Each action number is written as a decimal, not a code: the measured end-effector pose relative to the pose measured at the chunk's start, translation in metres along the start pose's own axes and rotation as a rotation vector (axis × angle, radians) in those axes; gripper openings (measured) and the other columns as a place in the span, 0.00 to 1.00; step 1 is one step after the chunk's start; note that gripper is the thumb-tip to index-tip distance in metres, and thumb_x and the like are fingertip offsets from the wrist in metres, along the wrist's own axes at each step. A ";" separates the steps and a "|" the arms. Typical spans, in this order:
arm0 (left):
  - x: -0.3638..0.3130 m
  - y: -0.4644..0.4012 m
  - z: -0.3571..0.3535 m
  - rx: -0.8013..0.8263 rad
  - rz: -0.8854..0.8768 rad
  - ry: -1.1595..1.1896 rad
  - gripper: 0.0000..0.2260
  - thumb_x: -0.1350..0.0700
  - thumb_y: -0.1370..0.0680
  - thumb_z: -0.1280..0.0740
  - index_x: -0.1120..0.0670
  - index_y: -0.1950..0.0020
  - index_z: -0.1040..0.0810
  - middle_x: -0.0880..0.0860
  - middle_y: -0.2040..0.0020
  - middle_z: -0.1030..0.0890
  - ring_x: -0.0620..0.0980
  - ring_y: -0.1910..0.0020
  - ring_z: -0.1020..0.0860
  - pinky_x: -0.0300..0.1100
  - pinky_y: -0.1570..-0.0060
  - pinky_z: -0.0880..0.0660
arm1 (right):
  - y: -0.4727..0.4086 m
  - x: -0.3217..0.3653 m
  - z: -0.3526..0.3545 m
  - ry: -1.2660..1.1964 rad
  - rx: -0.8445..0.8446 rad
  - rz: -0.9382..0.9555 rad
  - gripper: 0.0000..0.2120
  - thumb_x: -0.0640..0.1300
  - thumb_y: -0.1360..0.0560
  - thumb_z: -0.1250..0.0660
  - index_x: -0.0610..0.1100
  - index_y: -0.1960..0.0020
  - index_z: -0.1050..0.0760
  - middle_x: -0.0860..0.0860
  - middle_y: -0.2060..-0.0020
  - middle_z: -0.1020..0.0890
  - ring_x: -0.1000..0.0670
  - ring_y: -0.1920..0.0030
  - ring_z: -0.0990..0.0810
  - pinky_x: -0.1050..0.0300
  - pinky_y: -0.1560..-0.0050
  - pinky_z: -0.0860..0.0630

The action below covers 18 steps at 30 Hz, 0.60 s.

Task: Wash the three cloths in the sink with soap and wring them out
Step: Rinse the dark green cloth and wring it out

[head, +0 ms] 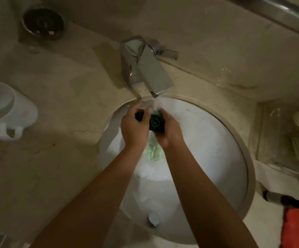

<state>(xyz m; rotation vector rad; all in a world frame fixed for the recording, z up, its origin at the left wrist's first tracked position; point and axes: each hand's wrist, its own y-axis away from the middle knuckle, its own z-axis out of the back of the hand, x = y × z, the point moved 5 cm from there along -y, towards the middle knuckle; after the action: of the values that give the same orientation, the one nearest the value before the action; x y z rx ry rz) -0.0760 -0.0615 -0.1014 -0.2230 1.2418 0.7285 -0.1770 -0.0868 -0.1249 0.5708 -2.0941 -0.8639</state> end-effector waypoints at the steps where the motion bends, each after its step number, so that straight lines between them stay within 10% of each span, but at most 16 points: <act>1: 0.004 0.000 0.003 -0.023 0.017 0.007 0.11 0.50 0.23 0.30 0.53 0.43 0.19 0.47 0.52 0.18 0.46 0.51 0.19 0.37 0.50 0.25 | 0.000 0.009 0.002 -0.015 -0.054 0.117 0.17 0.39 0.20 0.38 0.42 0.32 0.31 0.38 0.41 0.22 0.45 0.51 0.19 0.53 0.54 0.20; 8: 0.005 0.017 -0.022 0.050 0.208 0.328 0.13 0.49 0.22 0.32 0.52 0.41 0.25 0.48 0.48 0.21 0.46 0.48 0.21 0.41 0.46 0.24 | 0.008 0.003 -0.022 0.961 -0.010 0.361 0.13 0.50 0.17 0.46 0.44 0.41 0.27 0.51 0.51 0.22 0.53 0.52 0.23 0.60 0.50 0.23; 15: 0.002 -0.006 -0.033 -0.013 0.117 0.018 0.15 0.36 0.28 0.33 0.47 0.64 0.25 0.45 0.67 0.22 0.43 0.63 0.21 0.45 0.56 0.21 | -0.010 -0.018 -0.009 0.501 0.078 -0.053 0.22 0.59 0.19 0.45 0.43 0.45 0.23 0.45 0.56 0.17 0.47 0.49 0.18 0.51 0.41 0.25; 18: -0.004 -0.021 -0.032 0.024 0.118 -0.053 0.16 0.48 0.20 0.38 0.55 0.63 0.24 0.55 0.59 0.19 0.54 0.56 0.21 0.45 0.54 0.26 | -0.016 -0.016 -0.008 0.523 -0.071 0.027 0.16 0.50 0.20 0.43 0.41 0.48 0.22 0.42 0.52 0.19 0.39 0.45 0.20 0.45 0.45 0.22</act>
<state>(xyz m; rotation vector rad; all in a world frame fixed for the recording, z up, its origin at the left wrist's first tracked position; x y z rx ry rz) -0.0884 -0.0958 -0.1129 -0.1110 1.2204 0.8157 -0.1592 -0.0909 -0.1410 0.6491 -1.5873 -0.6802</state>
